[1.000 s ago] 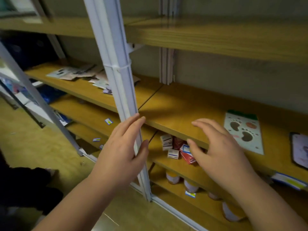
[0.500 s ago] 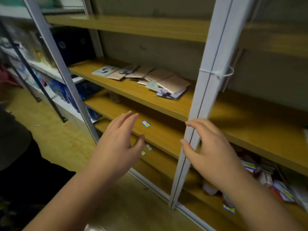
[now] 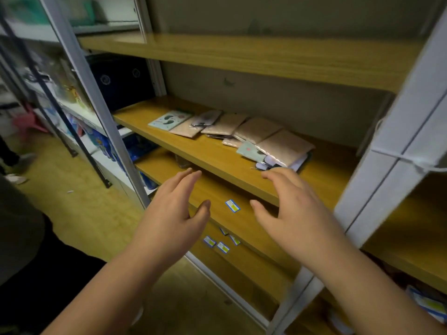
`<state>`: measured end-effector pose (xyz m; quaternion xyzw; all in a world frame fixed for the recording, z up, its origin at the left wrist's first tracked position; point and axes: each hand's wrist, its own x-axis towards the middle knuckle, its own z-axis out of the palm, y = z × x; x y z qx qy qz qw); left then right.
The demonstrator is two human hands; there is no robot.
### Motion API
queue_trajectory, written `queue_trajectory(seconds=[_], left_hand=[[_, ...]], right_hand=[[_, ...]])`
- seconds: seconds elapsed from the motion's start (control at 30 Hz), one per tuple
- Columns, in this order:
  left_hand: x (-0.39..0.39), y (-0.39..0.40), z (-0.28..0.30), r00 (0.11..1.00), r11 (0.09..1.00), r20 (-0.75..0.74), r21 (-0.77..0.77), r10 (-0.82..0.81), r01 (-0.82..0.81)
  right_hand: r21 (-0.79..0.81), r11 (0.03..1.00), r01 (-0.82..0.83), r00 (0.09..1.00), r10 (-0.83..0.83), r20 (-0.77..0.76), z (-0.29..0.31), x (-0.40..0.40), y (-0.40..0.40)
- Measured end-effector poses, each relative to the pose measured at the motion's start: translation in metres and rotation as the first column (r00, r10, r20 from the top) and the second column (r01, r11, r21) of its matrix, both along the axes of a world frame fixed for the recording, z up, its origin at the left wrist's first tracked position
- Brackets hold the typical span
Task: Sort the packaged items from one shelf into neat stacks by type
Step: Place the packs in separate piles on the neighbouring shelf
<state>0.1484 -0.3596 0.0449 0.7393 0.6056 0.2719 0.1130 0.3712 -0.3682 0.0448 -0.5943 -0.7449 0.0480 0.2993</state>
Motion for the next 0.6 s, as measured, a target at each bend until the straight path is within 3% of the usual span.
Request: queue_trajectory(seconds=[0.3,0.43,0.6], left_hand=[[-0.03,0.086,0.001,0.998,0.997,0.02,-0.032,0.066,-0.066],[-0.037,0.135,-0.012,0.999,0.997,0.039,-0.071,0.021,-0.018],[-0.049,0.211,-0.03,0.994,0.989,-0.043,-0.118,-0.096,0.09]], right_hand=[[-0.007,0.997,0.075,0.997,-0.075,-0.01,-0.002,-0.015,0.079],[-0.065,0.995,0.08,0.997,-0.081,-0.017,-0.013,-0.019,0.1],[-0.082,0.983,0.164,0.986,-0.163,0.016,-0.014,-0.041,0.135]])
